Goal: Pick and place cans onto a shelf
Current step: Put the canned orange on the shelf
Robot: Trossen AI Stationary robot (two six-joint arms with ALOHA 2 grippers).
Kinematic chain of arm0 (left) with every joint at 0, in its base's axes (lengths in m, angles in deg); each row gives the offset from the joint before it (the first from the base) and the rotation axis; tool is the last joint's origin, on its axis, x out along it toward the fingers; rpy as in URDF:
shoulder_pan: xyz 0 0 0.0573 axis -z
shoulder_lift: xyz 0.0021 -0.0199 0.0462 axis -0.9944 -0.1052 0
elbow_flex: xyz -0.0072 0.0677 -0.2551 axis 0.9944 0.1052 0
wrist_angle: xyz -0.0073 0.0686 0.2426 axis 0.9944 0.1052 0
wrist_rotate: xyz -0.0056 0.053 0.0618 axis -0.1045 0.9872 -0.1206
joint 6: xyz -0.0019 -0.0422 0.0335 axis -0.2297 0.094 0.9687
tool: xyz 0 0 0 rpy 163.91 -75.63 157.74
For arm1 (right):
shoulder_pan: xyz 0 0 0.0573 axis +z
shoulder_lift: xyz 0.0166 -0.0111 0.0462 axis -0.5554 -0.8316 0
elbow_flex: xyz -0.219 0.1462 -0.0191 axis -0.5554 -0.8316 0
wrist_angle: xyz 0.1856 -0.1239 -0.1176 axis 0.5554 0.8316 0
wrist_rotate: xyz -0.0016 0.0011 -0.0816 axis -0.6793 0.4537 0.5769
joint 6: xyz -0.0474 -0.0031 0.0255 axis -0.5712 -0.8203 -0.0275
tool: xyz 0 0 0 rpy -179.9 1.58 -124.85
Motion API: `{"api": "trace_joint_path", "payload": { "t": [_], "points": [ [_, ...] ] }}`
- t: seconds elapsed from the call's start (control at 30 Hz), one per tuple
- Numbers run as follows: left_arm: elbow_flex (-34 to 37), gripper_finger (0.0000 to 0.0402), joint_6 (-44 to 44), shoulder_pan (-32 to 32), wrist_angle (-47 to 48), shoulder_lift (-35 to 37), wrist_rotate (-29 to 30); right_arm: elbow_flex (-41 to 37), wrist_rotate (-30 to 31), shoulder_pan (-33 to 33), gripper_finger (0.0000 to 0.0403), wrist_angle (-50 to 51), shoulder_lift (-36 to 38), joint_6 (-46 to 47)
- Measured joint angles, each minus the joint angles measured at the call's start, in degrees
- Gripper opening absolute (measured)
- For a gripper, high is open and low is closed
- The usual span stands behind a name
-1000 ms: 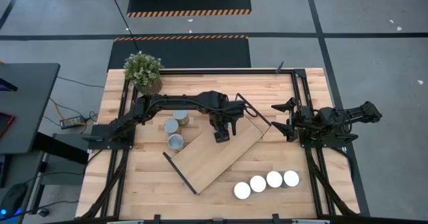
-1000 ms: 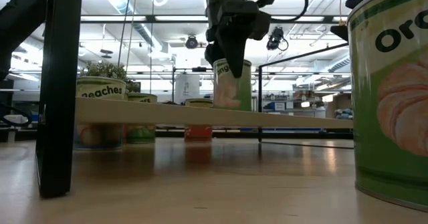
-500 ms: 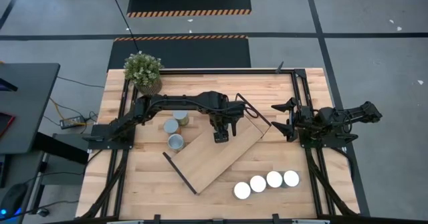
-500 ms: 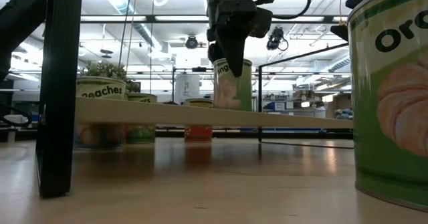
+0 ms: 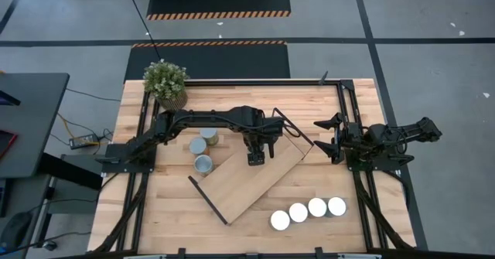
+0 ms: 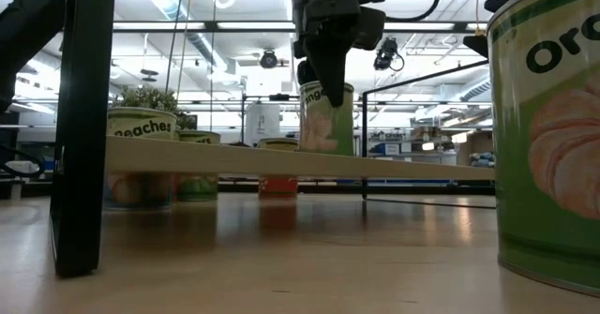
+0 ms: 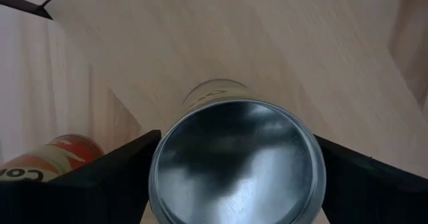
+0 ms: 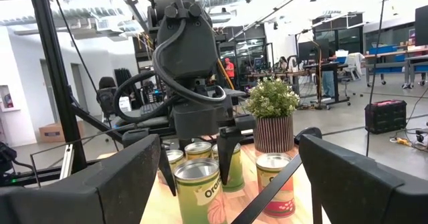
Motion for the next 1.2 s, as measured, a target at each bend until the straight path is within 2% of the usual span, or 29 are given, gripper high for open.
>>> {"api": "trace_joint_path", "payload": {
  "t": [0.17,0.3,0.53,0.97,1.2],
  "points": [
    [0.00,0.0361,1.36,0.01,0.30,0.02,0.02,0.00,0.00,-0.01,0.0366,0.01,0.00,0.00],
    [0.00,0.0395,2.04,0.01,0.25,0.02,3.30,0.00,0.01,-0.01,0.0366,0.01,0.00,-0.01],
    [0.00,0.0399,1.64,0.01,-0.04,0.02,6.08,0.00,0.01,-0.01,0.0366,0.01,0.00,-0.01],
    [0.00,0.0398,4.72,-0.10,-3.17,0.03,5.71,0.00,0.00,-0.01,0.0366,0.02,0.00,-0.01],
    [0.00,0.0398,1.63,-0.10,-3.80,0.04,5.33,0.00,0.00,-0.01,0.0366,0.02,0.00,-0.01]
  ]
}}
